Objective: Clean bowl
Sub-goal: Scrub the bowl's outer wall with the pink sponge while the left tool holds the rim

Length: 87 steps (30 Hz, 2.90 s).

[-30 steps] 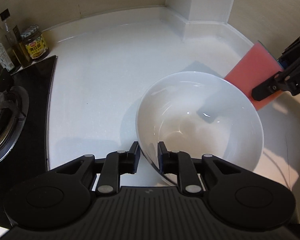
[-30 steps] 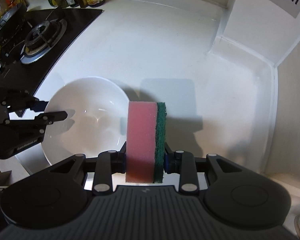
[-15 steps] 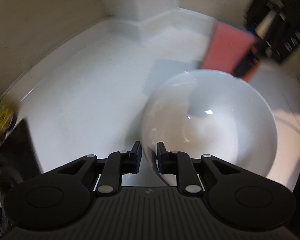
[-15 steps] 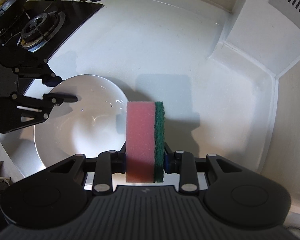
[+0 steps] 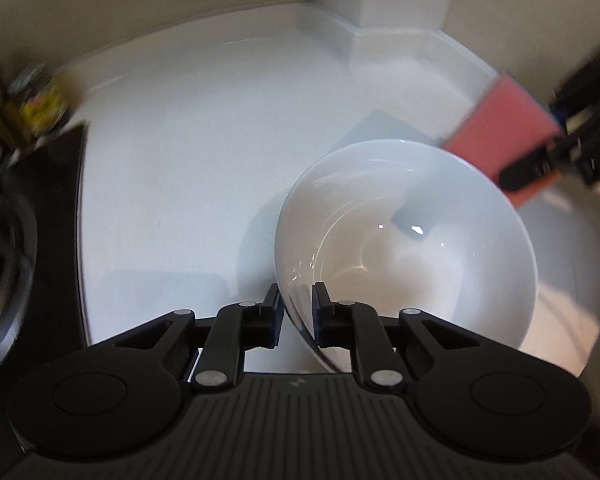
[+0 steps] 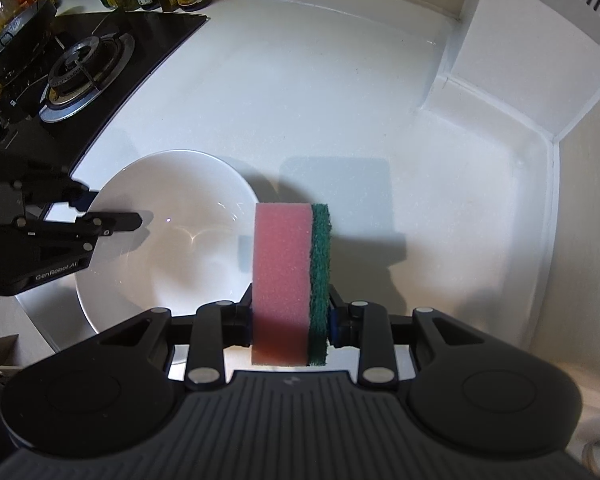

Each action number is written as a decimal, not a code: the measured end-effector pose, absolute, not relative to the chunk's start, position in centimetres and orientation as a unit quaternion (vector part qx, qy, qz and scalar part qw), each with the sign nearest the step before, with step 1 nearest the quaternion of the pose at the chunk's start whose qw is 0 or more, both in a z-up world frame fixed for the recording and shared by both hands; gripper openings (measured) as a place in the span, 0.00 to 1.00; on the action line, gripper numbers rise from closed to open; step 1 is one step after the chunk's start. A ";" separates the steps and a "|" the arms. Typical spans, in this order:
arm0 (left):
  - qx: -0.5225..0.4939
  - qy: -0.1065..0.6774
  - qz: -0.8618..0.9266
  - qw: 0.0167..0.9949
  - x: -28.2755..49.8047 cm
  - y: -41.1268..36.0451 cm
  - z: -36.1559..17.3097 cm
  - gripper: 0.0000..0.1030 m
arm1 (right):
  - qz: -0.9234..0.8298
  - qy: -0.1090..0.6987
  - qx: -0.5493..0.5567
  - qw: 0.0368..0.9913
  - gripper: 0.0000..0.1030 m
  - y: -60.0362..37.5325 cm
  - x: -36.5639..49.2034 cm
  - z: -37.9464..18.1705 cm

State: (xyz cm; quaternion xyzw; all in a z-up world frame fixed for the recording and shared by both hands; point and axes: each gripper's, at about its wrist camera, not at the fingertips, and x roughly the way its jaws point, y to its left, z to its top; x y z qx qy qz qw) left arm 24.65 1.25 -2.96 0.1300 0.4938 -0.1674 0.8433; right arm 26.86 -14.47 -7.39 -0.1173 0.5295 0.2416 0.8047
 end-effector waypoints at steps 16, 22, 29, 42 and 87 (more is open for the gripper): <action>0.004 0.518 -0.072 0.852 23.0 2.7 -1.9 0.18 | 0.244 0.516 -0.117 0.813 0.27 -13.9 27.3 -7.1; 0.108 0.504 -0.119 0.848 23.6 1.2 -2.2 0.19 | 0.243 0.519 -0.123 0.810 0.27 -14.0 27.2 -7.4; 0.255 0.469 -0.260 0.805 25.5 -0.5 -2.7 0.19 | 0.251 0.511 -0.156 0.807 0.27 -13.3 28.6 -7.2; 0.077 0.504 -0.137 0.849 23.4 1.0 -2.0 0.18 | 0.257 0.505 -0.139 0.812 0.27 -14.5 27.2 -7.4; 0.066 0.529 -0.121 0.837 25.7 1.4 -1.1 0.19 | 0.266 0.480 -0.164 0.820 0.27 -14.3 28.3 -6.6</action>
